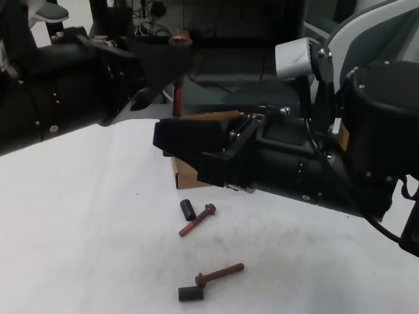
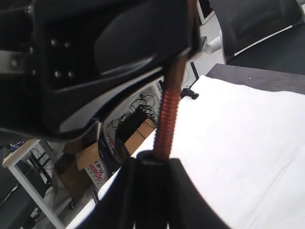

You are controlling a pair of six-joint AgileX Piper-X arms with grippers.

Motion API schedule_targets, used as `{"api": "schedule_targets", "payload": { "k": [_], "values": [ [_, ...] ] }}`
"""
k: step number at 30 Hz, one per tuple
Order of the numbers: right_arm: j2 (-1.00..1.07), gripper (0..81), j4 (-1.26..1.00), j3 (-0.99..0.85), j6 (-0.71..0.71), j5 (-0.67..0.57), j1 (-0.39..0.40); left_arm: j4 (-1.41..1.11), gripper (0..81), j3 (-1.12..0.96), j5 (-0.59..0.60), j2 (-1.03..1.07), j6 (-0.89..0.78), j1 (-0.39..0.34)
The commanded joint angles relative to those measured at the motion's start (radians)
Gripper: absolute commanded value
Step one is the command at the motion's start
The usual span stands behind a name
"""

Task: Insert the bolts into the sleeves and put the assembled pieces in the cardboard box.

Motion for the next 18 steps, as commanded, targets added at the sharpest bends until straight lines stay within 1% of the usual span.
{"api": "schedule_targets", "payload": {
  "k": [1, 10, 18],
  "values": [
    [0.001, 0.6, -0.025, -0.011, 0.014, 0.022, 0.004, -0.015, 1.7, -0.003, -0.020, -0.010, 0.013, -0.001],
    [0.001, 0.6, -0.027, -0.011, -0.031, 0.060, 0.018, -0.015, 1.7, -0.003, -0.020, -0.010, 0.019, -0.001],
    [0.001, 0.6, -0.054, -0.011, -0.031, 0.098, 0.018, -0.015, 1.7, -0.003, -0.020, -0.010, 0.019, -0.001]
  ]
}}
